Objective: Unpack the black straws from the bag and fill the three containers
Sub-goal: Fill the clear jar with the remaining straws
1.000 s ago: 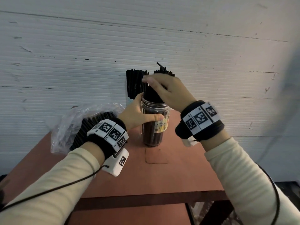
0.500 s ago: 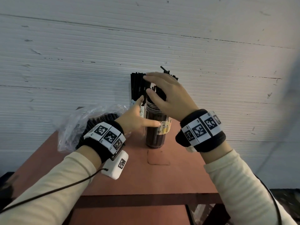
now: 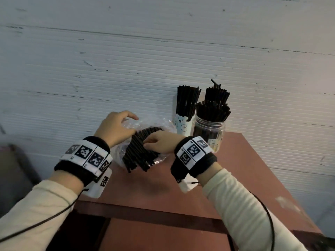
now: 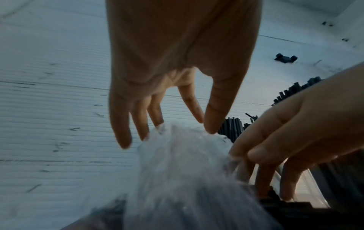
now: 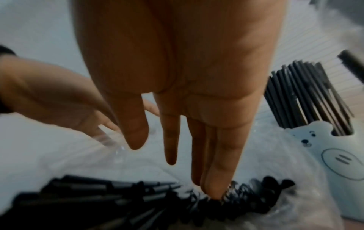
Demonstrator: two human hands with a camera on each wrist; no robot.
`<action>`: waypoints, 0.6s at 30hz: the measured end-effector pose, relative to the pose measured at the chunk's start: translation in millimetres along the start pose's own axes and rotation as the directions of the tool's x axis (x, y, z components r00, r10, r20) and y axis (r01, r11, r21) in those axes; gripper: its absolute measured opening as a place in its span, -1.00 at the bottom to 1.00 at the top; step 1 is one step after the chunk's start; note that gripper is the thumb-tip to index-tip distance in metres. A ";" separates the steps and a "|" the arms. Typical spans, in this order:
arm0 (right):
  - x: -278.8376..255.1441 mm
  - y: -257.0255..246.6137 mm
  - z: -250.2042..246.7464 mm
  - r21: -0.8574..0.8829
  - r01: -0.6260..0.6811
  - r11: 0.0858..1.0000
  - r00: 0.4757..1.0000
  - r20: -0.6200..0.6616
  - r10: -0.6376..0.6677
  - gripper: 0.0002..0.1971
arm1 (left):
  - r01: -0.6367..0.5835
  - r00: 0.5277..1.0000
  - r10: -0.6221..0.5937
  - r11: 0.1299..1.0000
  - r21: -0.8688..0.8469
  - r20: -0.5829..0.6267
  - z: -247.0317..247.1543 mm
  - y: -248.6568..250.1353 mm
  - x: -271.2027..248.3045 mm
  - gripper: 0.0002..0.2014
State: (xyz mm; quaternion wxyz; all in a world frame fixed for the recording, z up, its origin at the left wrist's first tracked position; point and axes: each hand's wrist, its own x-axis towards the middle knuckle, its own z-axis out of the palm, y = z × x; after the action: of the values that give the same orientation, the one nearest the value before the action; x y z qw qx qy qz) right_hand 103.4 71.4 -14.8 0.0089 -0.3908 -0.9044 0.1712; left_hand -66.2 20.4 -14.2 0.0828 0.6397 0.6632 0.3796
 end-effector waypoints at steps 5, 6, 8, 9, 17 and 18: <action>28.7 -12.7 16.6 -0.065 -0.073 0.995 0.996 0.037 0.075 -0.45 | 0.017 0.967 -0.011 1.000 -0.019 0.256 -10.3 -19.6 -5.2 -0.48; 31.5 -14.0 18.0 -0.061 -0.068 0.996 0.997 0.041 0.071 -0.44 | 0.024 0.965 -0.016 0.999 -0.029 0.261 -10.2 -23.4 -5.0 -0.46; 35.5 -14.8 21.6 -0.064 -0.064 0.996 0.996 0.053 0.067 -0.42 | 0.027 0.972 -0.013 0.998 -0.056 0.234 -8.6 -28.6 -4.2 -0.43; 36.7 -14.5 23.4 -0.074 -0.065 0.995 0.996 0.048 0.069 -0.40 | 0.024 0.977 -0.009 0.997 -0.069 0.211 -7.8 -30.3 -3.6 -0.42; 40.8 -11.8 23.2 -0.010 0.031 0.999 0.998 -0.050 -0.031 -0.57 | 0.009 0.995 0.002 0.993 -0.114 0.101 -5.4 -29.1 -2.4 -0.40; 41.1 -11.4 22.7 -0.011 0.029 1.000 0.998 -0.058 -0.030 -0.62 | 0.011 0.995 -0.001 0.994 -0.108 0.096 -6.0 -28.3 -2.1 -0.41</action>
State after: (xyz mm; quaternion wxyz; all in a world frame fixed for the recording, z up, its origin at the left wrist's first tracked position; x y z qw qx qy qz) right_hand 63.4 86.4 -37.3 0.0360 -0.3823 -0.9102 0.1550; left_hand -91.6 19.2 -28.0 0.1503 0.6496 0.6389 0.3838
